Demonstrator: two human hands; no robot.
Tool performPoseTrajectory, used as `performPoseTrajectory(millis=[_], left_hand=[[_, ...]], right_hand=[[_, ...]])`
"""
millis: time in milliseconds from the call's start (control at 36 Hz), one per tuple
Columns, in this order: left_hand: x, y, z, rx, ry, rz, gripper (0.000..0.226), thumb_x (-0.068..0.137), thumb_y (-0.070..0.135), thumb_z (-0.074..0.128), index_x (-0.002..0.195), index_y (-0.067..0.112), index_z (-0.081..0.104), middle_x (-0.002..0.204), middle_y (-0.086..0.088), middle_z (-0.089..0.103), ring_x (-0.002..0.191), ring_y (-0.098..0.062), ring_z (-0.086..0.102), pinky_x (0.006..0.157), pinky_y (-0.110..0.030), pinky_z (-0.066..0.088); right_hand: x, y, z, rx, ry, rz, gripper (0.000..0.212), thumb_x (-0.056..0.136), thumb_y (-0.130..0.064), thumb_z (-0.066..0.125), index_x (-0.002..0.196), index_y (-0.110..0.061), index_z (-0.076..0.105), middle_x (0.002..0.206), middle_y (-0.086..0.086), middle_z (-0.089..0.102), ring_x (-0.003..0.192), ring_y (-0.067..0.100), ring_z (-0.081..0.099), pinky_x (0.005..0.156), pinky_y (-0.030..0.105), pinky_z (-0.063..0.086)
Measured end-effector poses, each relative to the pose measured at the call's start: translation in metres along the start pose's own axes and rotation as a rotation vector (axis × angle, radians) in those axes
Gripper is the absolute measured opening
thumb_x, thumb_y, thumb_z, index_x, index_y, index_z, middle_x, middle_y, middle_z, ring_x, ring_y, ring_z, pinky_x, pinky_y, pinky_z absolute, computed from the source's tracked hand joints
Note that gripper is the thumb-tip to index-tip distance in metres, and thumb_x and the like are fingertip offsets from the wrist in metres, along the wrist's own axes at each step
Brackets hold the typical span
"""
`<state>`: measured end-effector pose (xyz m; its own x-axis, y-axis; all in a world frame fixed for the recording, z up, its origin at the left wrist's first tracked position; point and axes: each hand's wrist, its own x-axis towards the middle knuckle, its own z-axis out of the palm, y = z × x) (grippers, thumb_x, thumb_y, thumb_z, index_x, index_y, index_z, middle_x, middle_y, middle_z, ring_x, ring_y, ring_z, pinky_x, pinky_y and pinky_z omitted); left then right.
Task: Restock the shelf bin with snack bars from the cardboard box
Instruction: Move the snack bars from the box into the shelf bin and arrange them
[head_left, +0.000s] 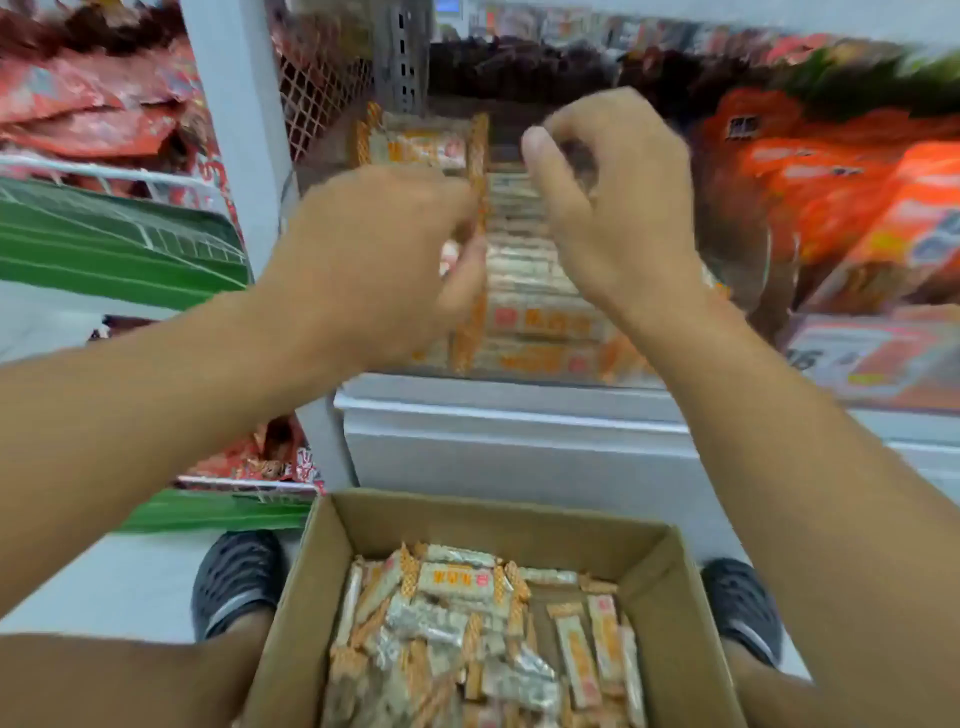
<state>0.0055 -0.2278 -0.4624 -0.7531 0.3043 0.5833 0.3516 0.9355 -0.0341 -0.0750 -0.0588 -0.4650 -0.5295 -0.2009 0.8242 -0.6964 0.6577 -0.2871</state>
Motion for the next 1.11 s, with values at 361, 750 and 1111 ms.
performPoseTrajectory(millis=[361,750,1111], left_hand=[[-0.223,0.097,0.147,-0.035,-1.242,-0.312,0.061,0.090,0.035,0.063,0.144,0.020,0.038,0.142,-0.005,0.045,0.127,-0.028,0.048,0.096,-0.041,0.049],[-0.278,0.090,0.205,-0.072,-1.179,-0.525,0.076,0.084,-0.002,0.062,0.147,0.018,0.025,0.150,-0.008,0.027,0.130,-0.034,0.041,0.096,-0.045,0.048],[-0.269,0.088,0.208,-0.374,-1.039,-0.939,0.044,0.068,0.033,0.088,0.068,0.014,0.049,0.072,-0.003,0.054,0.065,-0.018,0.050,0.057,-0.029,0.041]], right_hand=[[-0.351,0.032,-0.003,-0.266,-1.236,0.970,0.063,0.098,-0.048,0.050,0.147,-0.010,0.036,0.148,0.018,0.037,0.128,0.037,0.047,0.098,0.042,0.045],[-0.408,0.058,0.045,-0.305,-1.093,1.433,0.063,0.092,-0.053,0.057,0.128,-0.001,0.052,0.133,0.019,0.052,0.121,0.035,0.053,0.076,0.035,0.049],[-0.415,0.066,0.049,-0.546,-1.147,1.253,0.045,0.098,-0.023,0.054,0.138,-0.012,0.037,0.140,0.020,0.042,0.126,0.038,0.044,0.103,0.046,0.043]])
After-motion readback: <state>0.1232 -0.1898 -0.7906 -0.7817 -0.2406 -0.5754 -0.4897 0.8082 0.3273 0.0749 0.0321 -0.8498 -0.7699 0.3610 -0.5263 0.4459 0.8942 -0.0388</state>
